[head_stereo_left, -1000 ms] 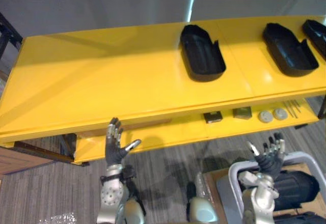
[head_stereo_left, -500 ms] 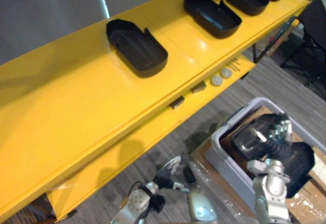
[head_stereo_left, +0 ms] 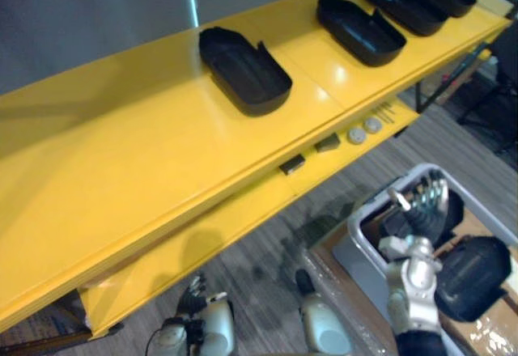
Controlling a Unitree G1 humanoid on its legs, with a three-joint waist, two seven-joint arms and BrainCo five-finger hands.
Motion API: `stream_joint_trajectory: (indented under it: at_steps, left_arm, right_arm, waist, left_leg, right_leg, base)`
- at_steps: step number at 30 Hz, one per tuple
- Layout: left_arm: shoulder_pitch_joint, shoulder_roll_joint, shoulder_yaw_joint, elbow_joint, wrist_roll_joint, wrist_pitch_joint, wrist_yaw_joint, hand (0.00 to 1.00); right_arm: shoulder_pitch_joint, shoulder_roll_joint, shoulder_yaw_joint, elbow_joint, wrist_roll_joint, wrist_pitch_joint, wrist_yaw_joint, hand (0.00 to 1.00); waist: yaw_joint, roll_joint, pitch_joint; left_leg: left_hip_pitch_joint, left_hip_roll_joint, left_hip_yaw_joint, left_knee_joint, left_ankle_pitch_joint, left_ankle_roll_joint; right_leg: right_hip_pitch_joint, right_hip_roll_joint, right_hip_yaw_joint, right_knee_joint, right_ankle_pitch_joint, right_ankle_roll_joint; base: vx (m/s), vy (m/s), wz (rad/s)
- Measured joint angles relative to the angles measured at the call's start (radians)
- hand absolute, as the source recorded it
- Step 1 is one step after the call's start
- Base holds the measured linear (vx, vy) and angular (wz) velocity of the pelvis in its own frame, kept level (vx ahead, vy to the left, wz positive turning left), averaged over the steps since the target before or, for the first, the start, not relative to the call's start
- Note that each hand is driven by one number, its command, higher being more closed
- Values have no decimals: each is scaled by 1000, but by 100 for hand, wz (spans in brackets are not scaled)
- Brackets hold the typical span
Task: Walk over and take plastic housings, then place them on the shelf
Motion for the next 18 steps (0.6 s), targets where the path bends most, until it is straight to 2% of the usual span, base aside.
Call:
stream_joint_trajectory:
  at_steps: [1, 2, 3, 4, 5, 6, 7, 9, 10, 11, 12, 13, 14, 15, 16, 17, 18]
  left_arm:
    - [0, -12, 41, 4, 2, 25, 25, 0]
    - [0, -11, 62, 6, 1, 39, 39, 0]
    - [0, -4, 82, 21, 0, 51, 58, 0]
    - [0, 13, 93, 53, 0, 74, 78, 0]
    - [7, 25, 100, 91, -1, 96, 87, 0]
    - [17, 27, 106, 106, -2, 109, 89, 0]
    - [36, 23, 130, 119, -32, 119, 87, 0]
    - [73, 23, 179, 120, -40, 128, 85, 0]
    - [83, 23, 193, 122, -39, 129, 84, 0]
    - [121, 25, 227, 122, -38, 127, 76, 0]
    - [146, 26, 251, 124, -39, 126, 71, 0]
    - [165, 27, 265, 127, -40, 125, 68, 0]
    - [201, 34, 283, 140, -65, 109, 54, 0]
    - [216, 21, 296, 162, -79, 104, 36, 0]
    - [225, 15, 297, 161, -79, 97, 28, 0]
    - [230, -13, 295, 159, -104, 70, 14, 0]
    - [208, -58, 291, 157, -120, 57, -2, 0]
  right_arm:
    - [48, 12, 1, -38, -1, 0, 9, 0]
    - [60, 11, -1, -49, 0, -1, 17, 0]
    - [64, 9, -10, -55, 2, -1, 27, 0]
    - [59, 5, -18, -55, 2, -1, 35, 0]
    - [50, 2, -13, -56, 2, -2, 44, 0]
    - [43, 2, -7, -55, 2, -2, 45, 0]
    - [27, 2, -5, -55, -7, 0, 41, 0]
    - [-26, -16, -5, -27, -40, 12, 27, 0]
    - [-40, -26, -6, -19, -40, 18, 18, 0]
    - [-71, -49, -12, 12, -58, 30, -17, 0]
    - [-84, -57, -15, 15, -79, 51, -46, 0]
    - [-91, -59, -15, 15, -81, 62, -62, 0]
    - [-109, -61, -18, 15, -80, 74, -77, 0]
    - [-134, -82, -22, 18, -80, 91, -87, 0]
    - [-148, -97, -22, 18, -81, 104, -87, 0]
    - [-181, -134, -23, 18, -83, 127, -84, 0]
    - [-218, -172, -35, 18, -86, 141, -83, 0]
  waist:
    - [12, 2, 4]
    - [14, -3, 6]
    - [14, -14, 6]
    - [19, -18, 3]
    - [20, -18, 2]
    - [23, -20, 1]
    - [28, -25, -3]
    - [55, -41, -13]
    - [60, -46, -15]
    - [71, -67, -28]
    - [73, -79, -36]
    - [78, -88, -42]
    - [84, -106, -54]
    - [86, -95, -62]
    - [87, -92, -68]
    - [95, -82, -74]
    - [97, -40, -62]
  left_leg:
    - [13, 30, 60, -13, 7, 23]
    - [23, 35, 90, -24, 14, 33]
    - [39, 45, 124, -43, 26, 41]
    - [60, 65, 166, -79, 44, 52]
    - [83, 89, 195, -118, 71, 51]
    - [92, 99, 209, -139, 84, 48]
    - [93, 117, 231, -178, 115, 41]
    - [90, 144, 266, -241, 164, 18]
    - [88, 147, 266, -253, 172, 11]
    - [89, 151, 279, -266, 183, -15]
    - [90, 162, 295, -266, 186, -47]
    - [93, 168, 310, -266, 189, -61]
    - [100, 176, 338, -259, 198, -81]
    - [96, 189, 332, -253, 208, -99]
    - [88, 188, 311, -255, 215, -109]
    - [78, 182, 264, -273, 218, -115]
    - [68, 184, 217, -302, 226, -129]
  right_leg:
    - [1, -14, -76, -37, 61, -56]
    - [-8, -21, -129, -11, 51, -62]
    - [-21, -30, -194, 65, 18, -83]
    - [-36, -39, -253, 193, -44, -107]
    - [-35, -46, -280, 315, -99, -139]
    - [-34, -55, -289, 368, -123, -148]
    - [-30, -77, -290, 444, -149, -167]
    - [-12, -126, -286, 475, -169, -182]
    - [2, -142, -285, 462, -168, -185]
    - [37, -180, -282, 413, -166, -186]
    - [55, -198, -285, 363, -147, -196]
    - [63, -207, -290, 322, -123, -197]
    - [76, -220, -319, 227, -64, -165]
    - [99, -207, -349, 160, -121, -82]
    - [102, -202, -357, 116, -142, -48]
    - [102, -178, -353, 33, -155, 1]
    - [87, -147, -331, -30, -129, 13]
  base:
    - [-187, 103, -103]
    - [-234, 127, -113]
    - [-180, 91, -99]
    - [-179, 99, -103]
    - [-132, 75, -89]
    - [-73, 38, -76]
    - [-39, -21, -64]
    - [-35, -60, -77]
    - [-7, -128, -77]
    - [6, -137, -53]
    - [25, -216, -55]
    - [46, -253, -57]
    - [74, -308, -75]
    - [77, -263, -84]
    - [108, -266, -116]
    - [116, -272, -137]
    - [106, -248, -133]
